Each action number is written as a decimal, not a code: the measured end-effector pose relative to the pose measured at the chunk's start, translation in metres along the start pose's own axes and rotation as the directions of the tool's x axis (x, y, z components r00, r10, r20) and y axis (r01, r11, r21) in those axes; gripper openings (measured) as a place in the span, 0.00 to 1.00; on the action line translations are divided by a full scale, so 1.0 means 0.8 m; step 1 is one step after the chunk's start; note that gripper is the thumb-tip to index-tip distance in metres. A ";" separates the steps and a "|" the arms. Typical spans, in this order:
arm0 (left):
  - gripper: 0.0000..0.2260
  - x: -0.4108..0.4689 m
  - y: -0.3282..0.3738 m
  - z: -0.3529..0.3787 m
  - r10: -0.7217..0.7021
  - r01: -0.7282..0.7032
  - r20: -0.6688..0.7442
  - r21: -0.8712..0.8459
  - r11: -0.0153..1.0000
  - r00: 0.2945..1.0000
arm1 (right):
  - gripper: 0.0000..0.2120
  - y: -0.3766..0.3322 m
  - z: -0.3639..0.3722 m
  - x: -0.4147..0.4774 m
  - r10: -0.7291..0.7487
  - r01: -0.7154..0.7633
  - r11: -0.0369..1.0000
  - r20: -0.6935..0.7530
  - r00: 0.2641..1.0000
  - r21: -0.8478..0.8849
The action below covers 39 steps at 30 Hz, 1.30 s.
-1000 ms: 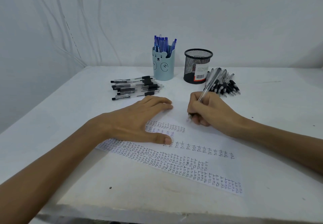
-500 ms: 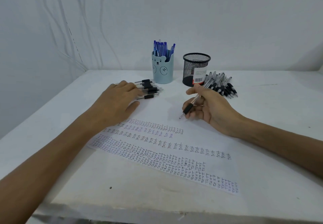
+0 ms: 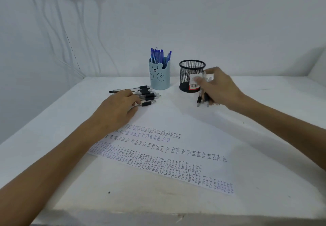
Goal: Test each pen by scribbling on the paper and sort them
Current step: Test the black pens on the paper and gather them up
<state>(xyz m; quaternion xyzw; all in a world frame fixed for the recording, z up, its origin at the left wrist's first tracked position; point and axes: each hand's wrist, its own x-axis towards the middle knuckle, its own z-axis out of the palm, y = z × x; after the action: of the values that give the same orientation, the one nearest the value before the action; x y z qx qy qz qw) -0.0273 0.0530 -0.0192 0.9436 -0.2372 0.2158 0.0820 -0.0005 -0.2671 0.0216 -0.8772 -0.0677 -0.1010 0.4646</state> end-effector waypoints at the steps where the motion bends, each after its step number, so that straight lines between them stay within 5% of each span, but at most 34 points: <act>1: 0.09 -0.001 0.001 0.001 -0.012 0.012 0.004 -0.011 1.000 1.000 | 0.18 0.005 -0.007 0.012 -0.007 0.000 0.996 -0.066 0.998 -0.094; 8: 0.09 -0.001 0.001 0.003 0.001 -0.001 -0.002 -0.012 1.000 1.000 | 0.12 0.031 -0.027 0.072 0.089 -0.148 0.888 -0.154 0.984 -0.435; 17: 0.08 -0.001 0.002 0.004 0.056 -0.058 -0.048 -0.034 0.998 0.997 | 0.11 0.032 -0.016 0.080 0.124 -0.180 0.842 -0.142 0.982 -0.509; 21: 0.09 0.001 0.005 0.003 0.091 -0.096 -0.091 -0.050 0.994 0.992 | 0.17 0.019 -0.016 0.067 0.023 -0.127 0.764 -0.170 0.985 -0.632; 25: 0.09 0.003 0.016 0.001 0.063 -0.082 -0.119 -0.154 0.985 0.991 | 0.12 -0.012 -0.003 0.036 -0.089 -0.013 0.671 -0.098 0.991 -0.741; 28: 0.08 0.003 0.028 -0.002 0.015 -0.065 -0.167 -0.295 0.953 0.986 | 0.10 -0.032 0.019 0.009 -0.261 0.209 0.698 0.028 0.965 -0.685; 33: 0.07 0.002 0.053 -0.010 -0.056 -0.050 -0.213 -0.461 0.886 0.975 | 0.18 -0.031 0.059 -0.017 -0.538 0.644 0.561 0.361 0.761 -0.520; 36: 0.10 0.002 0.060 -0.010 -0.041 -0.072 -0.212 -0.495 0.866 0.976 | 0.16 -0.021 0.085 -0.027 -0.631 0.727 0.422 0.400 0.665 -0.542; 39: 0.10 0.002 0.059 -0.008 -0.048 -0.074 -0.217 -0.520 0.851 0.975 | 0.09 -0.017 0.095 -0.029 -0.657 0.735 0.408 0.385 0.648 -0.541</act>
<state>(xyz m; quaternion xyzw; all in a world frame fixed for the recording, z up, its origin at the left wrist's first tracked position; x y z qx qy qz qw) -0.0517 0.0128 -0.0101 0.8535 -0.2826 0.2475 0.3610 -0.0174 -0.1969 -0.0151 -0.8749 -0.4119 -0.2524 0.0354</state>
